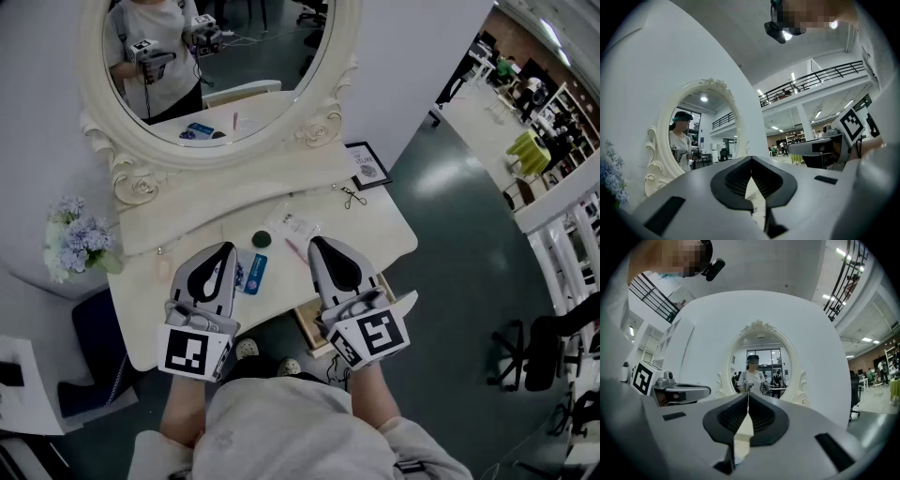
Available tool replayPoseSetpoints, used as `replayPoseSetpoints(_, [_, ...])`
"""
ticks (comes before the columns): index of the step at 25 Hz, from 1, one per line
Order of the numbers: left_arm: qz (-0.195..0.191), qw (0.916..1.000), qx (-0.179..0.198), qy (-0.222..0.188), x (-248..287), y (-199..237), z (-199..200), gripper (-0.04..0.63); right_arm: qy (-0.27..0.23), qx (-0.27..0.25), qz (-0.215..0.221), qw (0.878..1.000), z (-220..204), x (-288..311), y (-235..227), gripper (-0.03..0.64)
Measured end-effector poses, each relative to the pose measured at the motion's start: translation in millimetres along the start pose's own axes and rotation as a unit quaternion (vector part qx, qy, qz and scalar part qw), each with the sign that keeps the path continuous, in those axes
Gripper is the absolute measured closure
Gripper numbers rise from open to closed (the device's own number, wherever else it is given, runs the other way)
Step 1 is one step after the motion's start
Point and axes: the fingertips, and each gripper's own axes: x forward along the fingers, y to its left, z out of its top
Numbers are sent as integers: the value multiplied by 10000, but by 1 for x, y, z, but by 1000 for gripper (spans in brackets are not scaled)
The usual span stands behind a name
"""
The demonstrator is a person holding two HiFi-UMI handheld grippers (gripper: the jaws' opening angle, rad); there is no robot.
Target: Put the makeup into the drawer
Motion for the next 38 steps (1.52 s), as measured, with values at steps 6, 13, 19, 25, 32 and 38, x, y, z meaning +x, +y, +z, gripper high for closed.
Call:
replayPoseSetpoints(6, [-69, 9998, -32, -191, 10, 2, 3, 580, 21, -7, -2, 10000, -4, 7, -2, 595])
replayPoseSetpoints(13, [-155, 9993, -80, -336, 22, 7, 3, 580, 110, 10, -101, 9999, -11, 14, -8, 595])
replayPoseSetpoints(19, [-227, 9992, -109, -313, 29, 12, 0, 580, 645, 227, -376, 9969, -38, 28, -30, 595])
replayPoseSetpoints(25, [-283, 9994, -139, -116, 33, 16, -9, 580, 1535, 403, -441, 9863, -87, 42, -51, 595])
replayPoseSetpoints(32, [-345, 9990, -222, 185, 33, 18, -24, 580, 2268, 866, -298, 9696, -144, 50, -57, 595])
replayPoseSetpoints(38, [-254, 9992, -292, -80, 37, 24, -21, 580, 3022, 896, -262, 9487, -196, 50, -60, 595])
